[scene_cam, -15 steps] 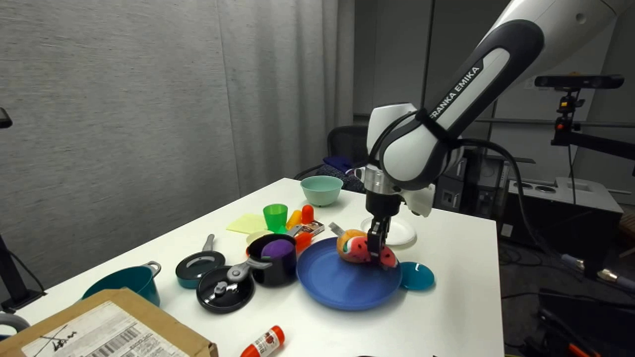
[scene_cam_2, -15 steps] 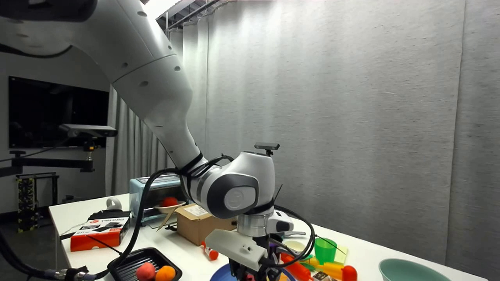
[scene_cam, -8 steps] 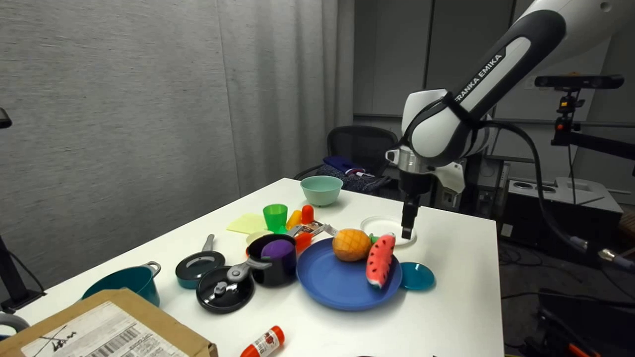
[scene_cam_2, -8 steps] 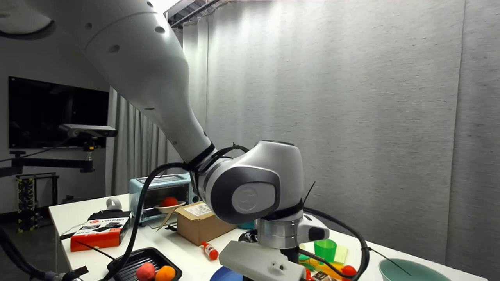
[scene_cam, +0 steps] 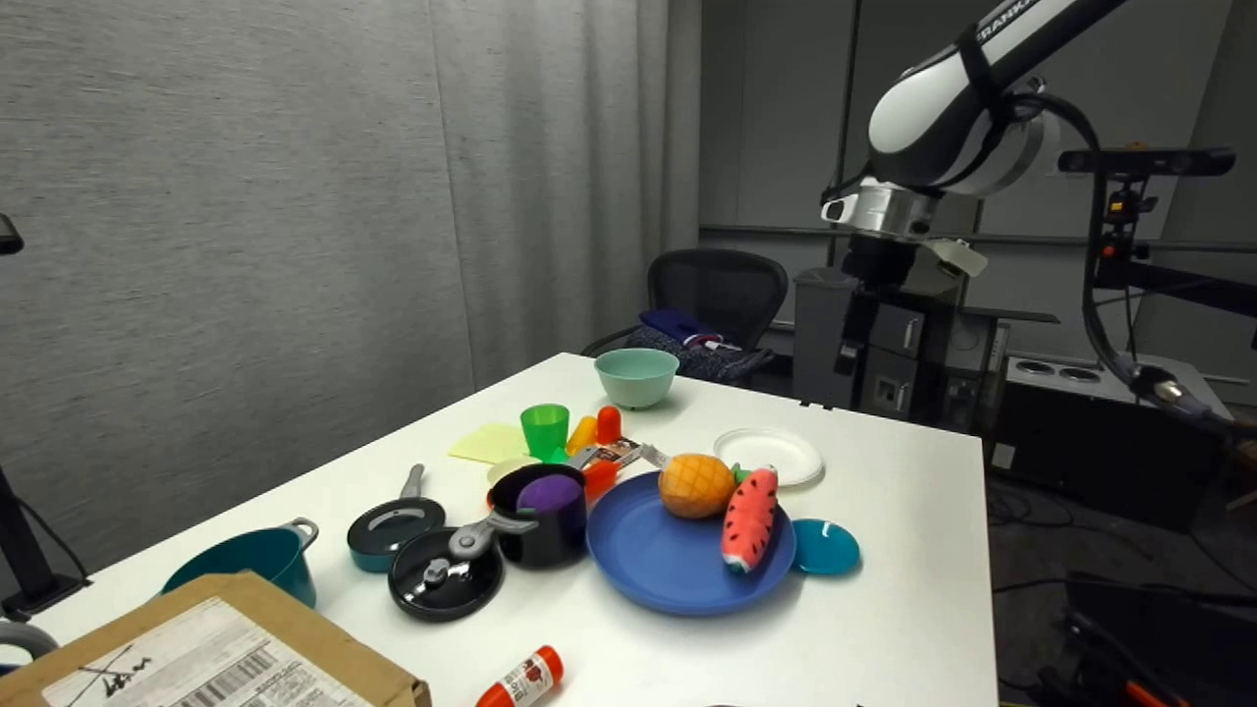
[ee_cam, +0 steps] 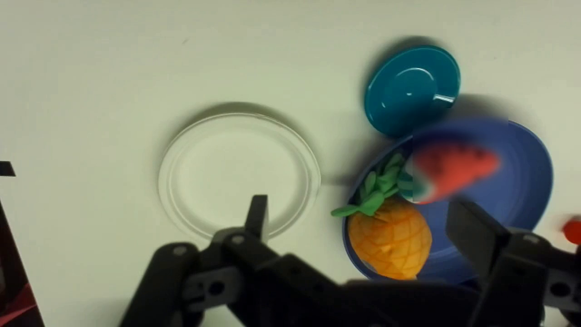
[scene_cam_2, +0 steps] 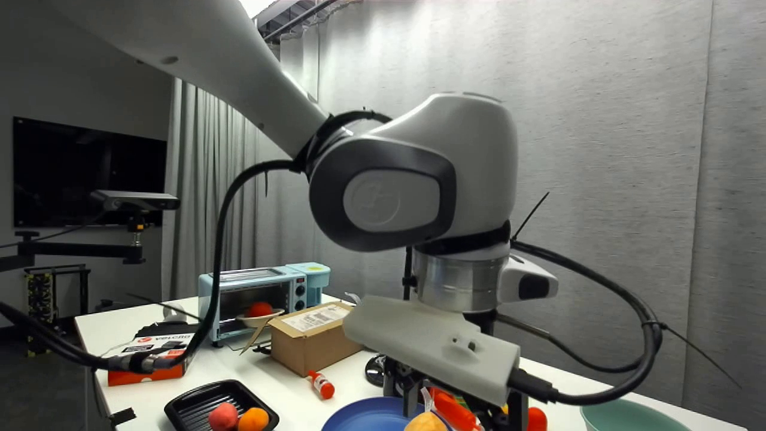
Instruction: Put all the plush fruit toys on the plate
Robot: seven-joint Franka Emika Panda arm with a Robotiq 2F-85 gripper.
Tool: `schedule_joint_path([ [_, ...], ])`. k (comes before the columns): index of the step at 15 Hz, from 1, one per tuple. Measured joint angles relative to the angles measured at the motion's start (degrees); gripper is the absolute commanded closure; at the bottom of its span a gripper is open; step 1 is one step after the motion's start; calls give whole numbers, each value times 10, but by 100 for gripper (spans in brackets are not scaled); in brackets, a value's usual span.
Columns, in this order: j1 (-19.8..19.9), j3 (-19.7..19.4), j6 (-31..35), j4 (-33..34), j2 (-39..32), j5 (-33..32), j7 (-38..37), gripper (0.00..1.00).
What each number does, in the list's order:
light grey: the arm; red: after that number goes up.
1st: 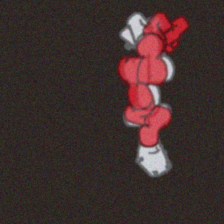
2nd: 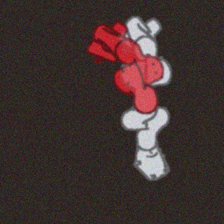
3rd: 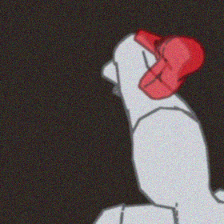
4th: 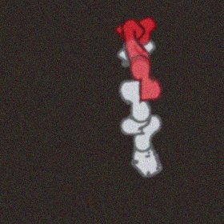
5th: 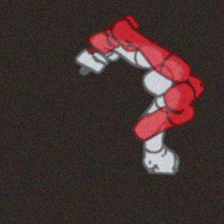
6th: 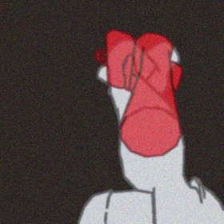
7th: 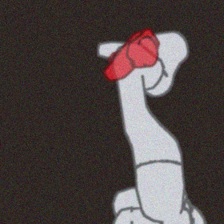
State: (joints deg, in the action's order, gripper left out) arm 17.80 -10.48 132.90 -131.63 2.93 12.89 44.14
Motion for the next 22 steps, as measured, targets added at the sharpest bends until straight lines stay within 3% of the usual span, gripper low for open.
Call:
schedule_joint_path([
  [3,-7,-12,-80,26,29,17,-33,0],
  [7,-36,1,-78,27,23,10,-87,0],
  [22,-41,-2,-78,27,17,14,-88,0],
])
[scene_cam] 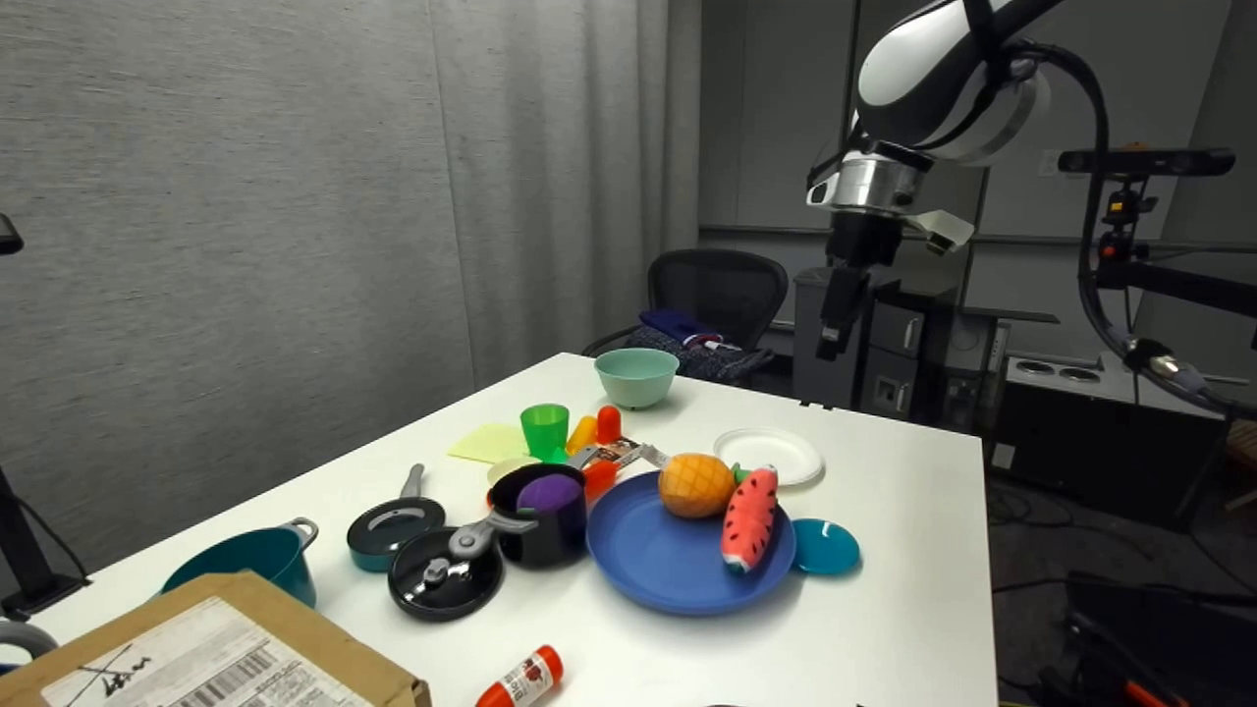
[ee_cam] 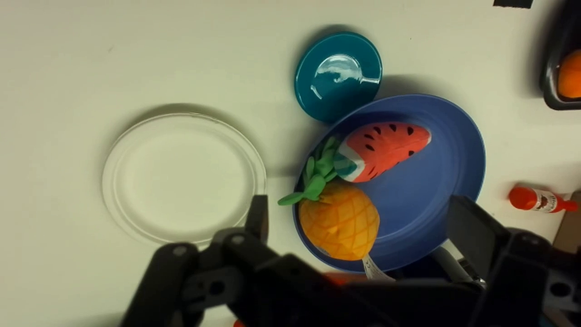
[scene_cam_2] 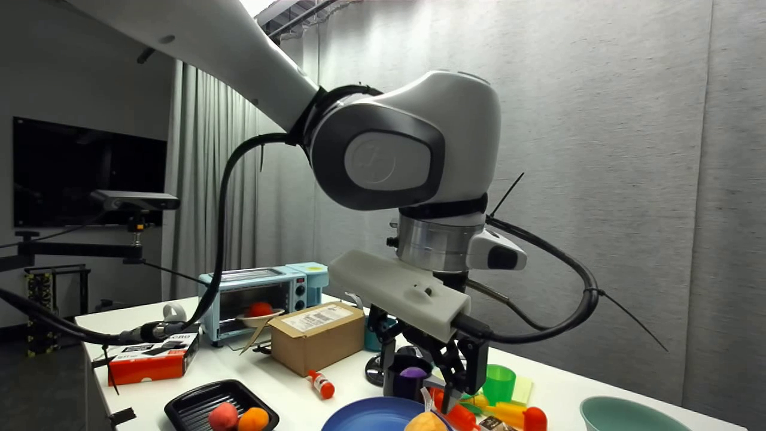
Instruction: Put all the plush fruit toys on the plate
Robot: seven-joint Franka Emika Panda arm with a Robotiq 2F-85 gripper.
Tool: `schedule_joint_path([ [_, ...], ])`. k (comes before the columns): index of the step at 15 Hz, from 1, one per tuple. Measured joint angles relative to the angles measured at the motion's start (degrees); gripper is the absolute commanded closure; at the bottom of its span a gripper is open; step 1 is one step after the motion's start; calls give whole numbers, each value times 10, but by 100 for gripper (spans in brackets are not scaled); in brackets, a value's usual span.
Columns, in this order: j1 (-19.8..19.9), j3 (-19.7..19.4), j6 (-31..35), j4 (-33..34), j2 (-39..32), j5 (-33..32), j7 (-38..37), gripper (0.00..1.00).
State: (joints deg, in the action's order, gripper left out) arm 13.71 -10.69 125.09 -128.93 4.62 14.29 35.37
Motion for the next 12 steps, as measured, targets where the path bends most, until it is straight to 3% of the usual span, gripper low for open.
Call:
schedule_joint_path([
  [4,-43,25,0,2,-32,26,1,0],
  [12,-135,134,-2,11,-121,69,19,0],
])
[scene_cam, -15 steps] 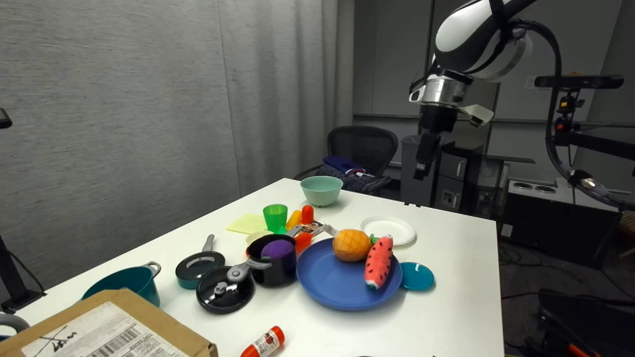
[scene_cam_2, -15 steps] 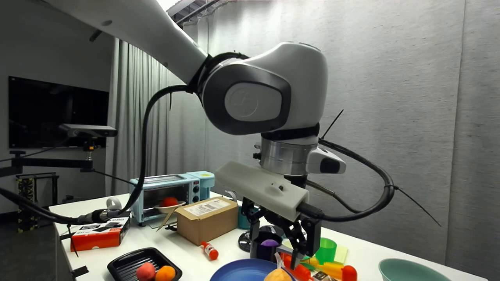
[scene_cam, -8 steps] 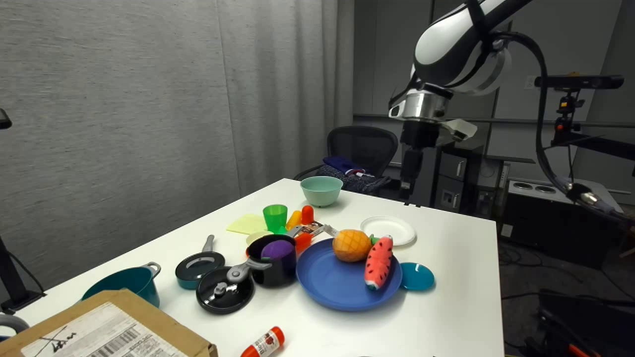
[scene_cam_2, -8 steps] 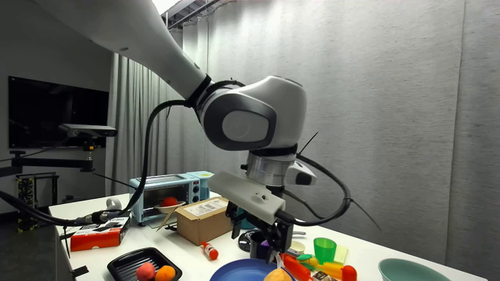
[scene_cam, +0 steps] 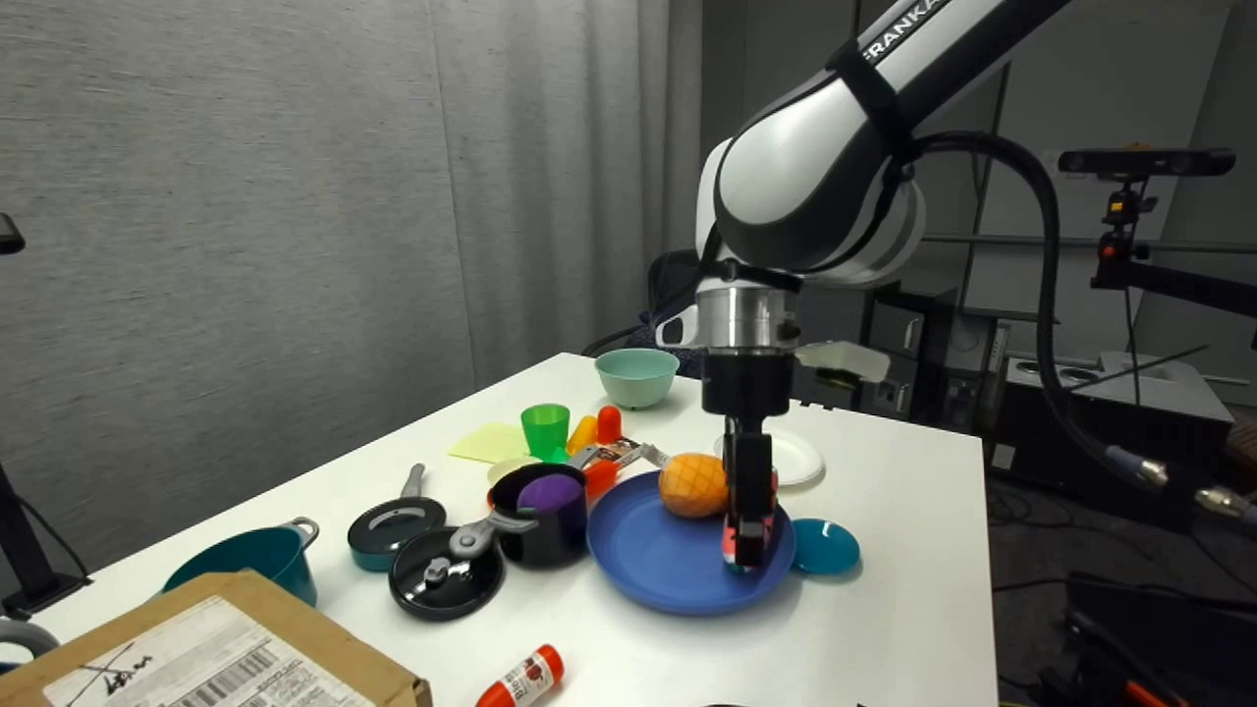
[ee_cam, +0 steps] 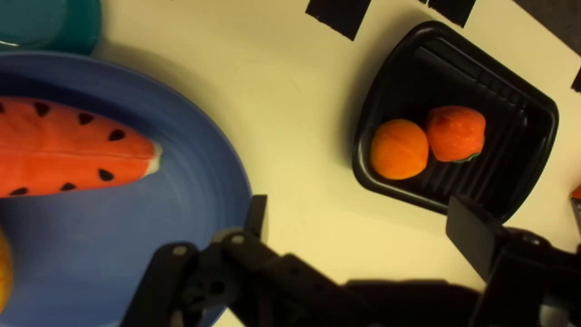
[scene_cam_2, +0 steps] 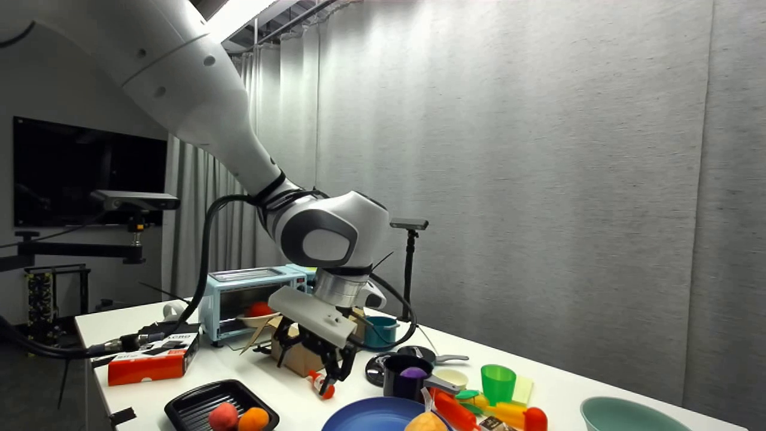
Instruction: Put all the plush fruit toys on the plate
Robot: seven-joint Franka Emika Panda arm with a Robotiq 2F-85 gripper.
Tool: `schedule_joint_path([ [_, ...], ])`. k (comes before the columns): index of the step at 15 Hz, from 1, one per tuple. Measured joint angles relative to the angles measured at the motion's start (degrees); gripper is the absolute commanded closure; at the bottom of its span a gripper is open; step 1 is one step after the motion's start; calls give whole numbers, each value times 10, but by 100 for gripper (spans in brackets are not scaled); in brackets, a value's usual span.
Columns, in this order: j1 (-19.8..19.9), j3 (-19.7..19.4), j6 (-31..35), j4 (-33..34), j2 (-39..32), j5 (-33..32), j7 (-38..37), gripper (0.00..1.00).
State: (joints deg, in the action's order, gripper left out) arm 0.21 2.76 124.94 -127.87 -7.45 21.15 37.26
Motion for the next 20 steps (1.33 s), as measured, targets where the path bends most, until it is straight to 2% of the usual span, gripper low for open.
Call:
schedule_joint_path([
  [4,-6,26,2,2,-38,-6,28,0],
  [10,-6,27,3,7,-43,-8,32,0],
  [15,-5,32,28,7,-52,52,43,0],
  [20,-9,77,68,18,-97,86,44,0],
])
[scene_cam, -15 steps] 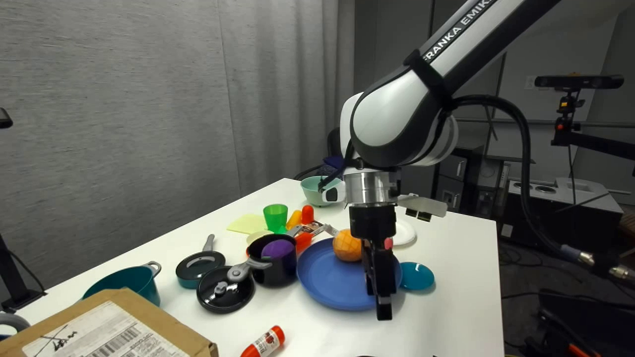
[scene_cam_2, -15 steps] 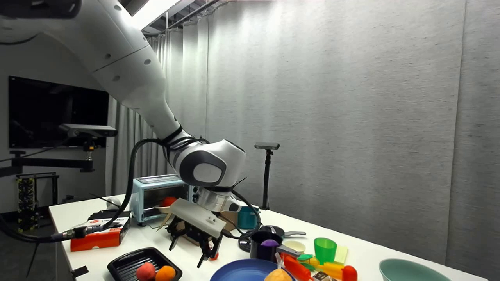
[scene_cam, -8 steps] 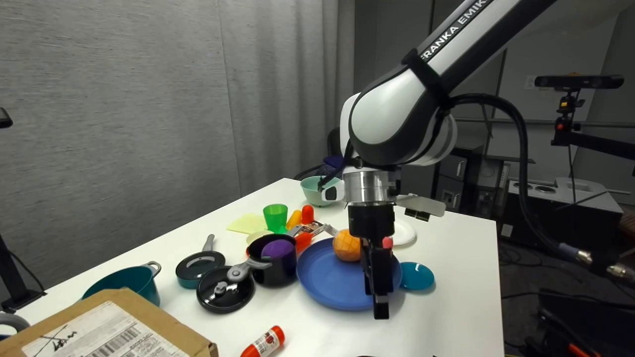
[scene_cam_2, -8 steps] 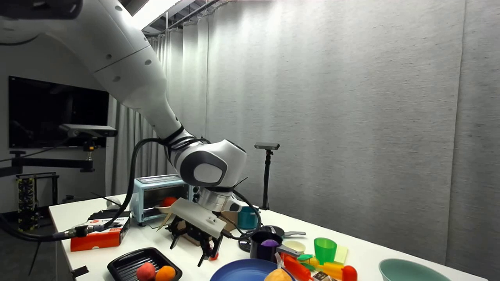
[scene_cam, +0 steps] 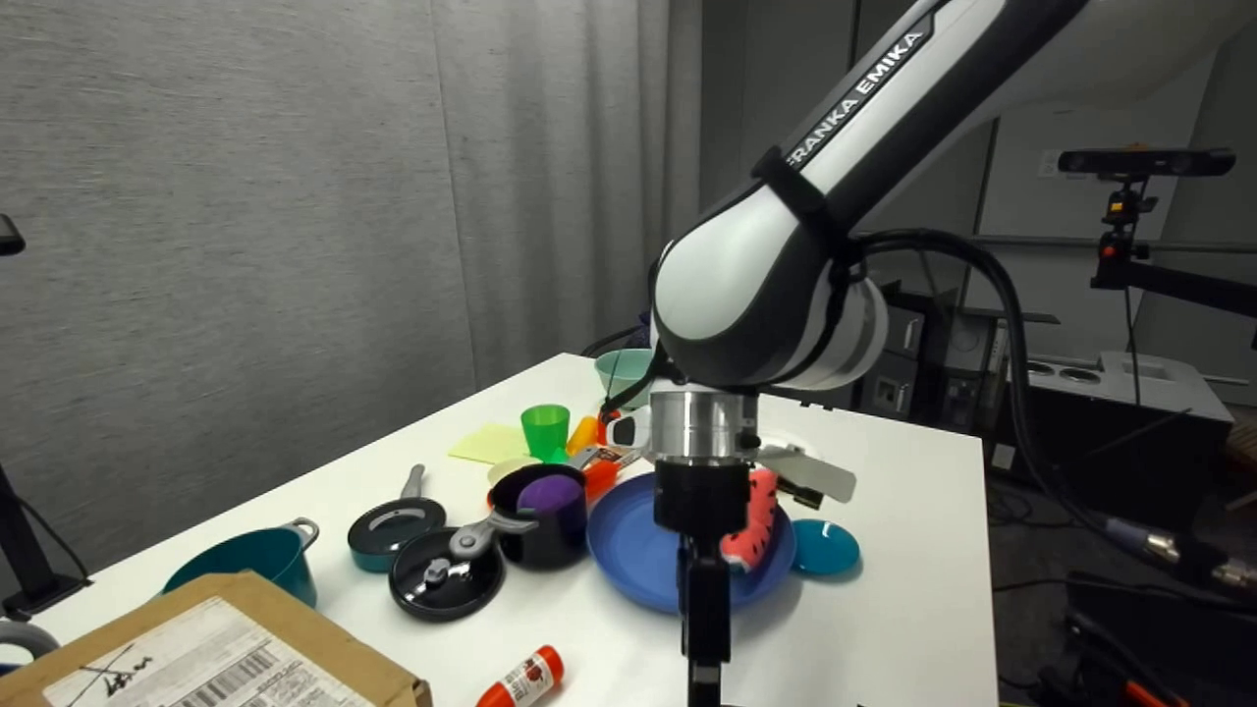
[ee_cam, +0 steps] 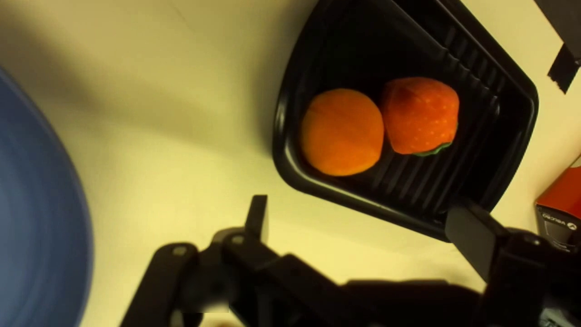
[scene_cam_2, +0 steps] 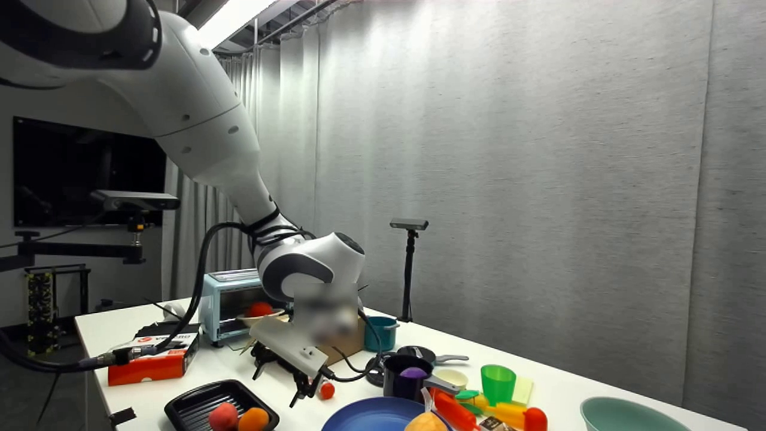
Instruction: Put all the plush fruit toys on the plate
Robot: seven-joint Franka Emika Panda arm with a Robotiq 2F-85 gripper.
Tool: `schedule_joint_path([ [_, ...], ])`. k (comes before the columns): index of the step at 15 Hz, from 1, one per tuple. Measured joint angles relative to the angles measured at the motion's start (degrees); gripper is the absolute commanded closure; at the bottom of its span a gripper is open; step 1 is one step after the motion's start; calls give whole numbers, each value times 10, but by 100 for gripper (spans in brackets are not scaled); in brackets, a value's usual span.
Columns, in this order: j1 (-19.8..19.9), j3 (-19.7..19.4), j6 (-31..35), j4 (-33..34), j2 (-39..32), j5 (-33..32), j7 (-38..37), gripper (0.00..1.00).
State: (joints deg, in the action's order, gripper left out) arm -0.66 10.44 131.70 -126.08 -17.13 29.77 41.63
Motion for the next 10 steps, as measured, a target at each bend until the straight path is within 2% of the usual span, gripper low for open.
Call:
schedule_joint_path([
  [4,-8,26,-23,21,-43,-14,-4,0],
  [10,-19,28,-59,57,-75,-80,-22,0],
])
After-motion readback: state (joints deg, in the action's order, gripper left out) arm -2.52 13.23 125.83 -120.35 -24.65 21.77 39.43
